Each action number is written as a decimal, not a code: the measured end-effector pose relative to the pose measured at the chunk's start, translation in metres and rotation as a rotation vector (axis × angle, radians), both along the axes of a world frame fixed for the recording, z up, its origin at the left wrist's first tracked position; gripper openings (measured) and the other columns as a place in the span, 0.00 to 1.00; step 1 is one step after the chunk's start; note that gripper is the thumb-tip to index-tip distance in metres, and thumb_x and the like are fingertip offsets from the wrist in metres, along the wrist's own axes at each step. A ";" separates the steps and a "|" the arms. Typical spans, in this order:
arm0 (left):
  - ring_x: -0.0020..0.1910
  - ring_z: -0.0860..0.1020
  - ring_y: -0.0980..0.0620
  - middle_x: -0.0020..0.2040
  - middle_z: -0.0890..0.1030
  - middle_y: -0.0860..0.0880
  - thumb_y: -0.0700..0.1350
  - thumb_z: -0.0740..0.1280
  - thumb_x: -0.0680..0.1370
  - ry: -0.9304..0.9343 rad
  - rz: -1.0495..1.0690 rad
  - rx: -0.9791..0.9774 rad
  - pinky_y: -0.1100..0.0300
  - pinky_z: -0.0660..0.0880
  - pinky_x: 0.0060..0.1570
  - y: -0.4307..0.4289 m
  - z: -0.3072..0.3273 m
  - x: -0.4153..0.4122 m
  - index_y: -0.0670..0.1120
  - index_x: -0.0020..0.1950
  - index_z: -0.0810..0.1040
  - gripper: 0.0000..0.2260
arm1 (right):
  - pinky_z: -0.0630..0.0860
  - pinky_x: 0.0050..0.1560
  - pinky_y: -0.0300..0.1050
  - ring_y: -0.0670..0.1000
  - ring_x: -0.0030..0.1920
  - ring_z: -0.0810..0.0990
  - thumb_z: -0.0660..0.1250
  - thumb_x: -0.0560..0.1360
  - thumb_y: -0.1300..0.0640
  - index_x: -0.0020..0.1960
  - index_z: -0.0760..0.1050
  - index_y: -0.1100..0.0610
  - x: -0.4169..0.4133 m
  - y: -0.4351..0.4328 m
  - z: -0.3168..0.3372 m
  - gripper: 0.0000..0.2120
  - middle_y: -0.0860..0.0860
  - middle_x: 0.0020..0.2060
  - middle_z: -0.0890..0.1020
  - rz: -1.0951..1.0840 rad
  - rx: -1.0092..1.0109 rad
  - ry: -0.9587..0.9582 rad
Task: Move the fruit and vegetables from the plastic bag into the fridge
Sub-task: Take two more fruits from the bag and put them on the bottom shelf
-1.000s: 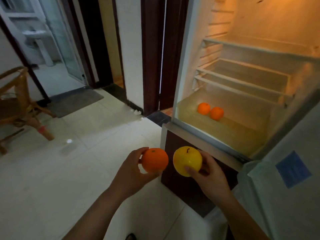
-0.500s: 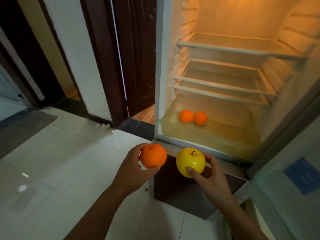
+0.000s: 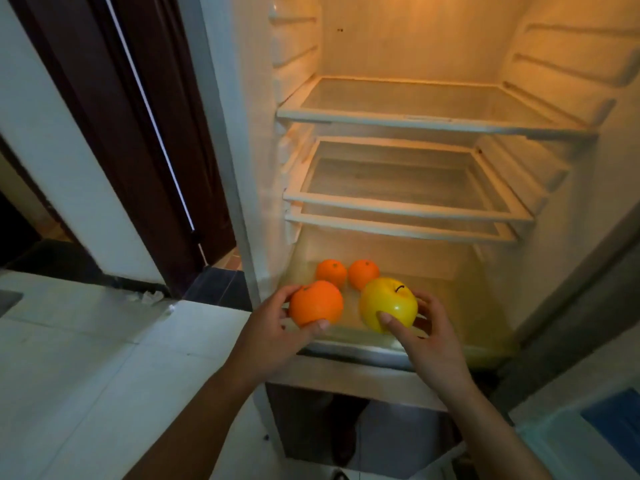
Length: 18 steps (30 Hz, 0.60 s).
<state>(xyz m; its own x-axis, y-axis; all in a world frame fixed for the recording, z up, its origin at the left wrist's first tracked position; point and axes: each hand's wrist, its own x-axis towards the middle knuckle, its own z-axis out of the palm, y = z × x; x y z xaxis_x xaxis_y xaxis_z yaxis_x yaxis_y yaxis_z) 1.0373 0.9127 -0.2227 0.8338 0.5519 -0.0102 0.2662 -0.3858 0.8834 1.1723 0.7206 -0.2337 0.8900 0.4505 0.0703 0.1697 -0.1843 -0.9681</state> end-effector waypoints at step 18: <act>0.53 0.75 0.54 0.55 0.71 0.55 0.55 0.74 0.61 0.261 -0.144 0.215 0.60 0.73 0.50 0.067 -0.092 0.148 0.55 0.61 0.71 0.30 | 0.68 0.47 0.39 0.54 0.55 0.76 0.74 0.62 0.49 0.59 0.73 0.56 0.119 0.086 -0.049 0.28 0.55 0.56 0.77 0.170 -0.512 -0.088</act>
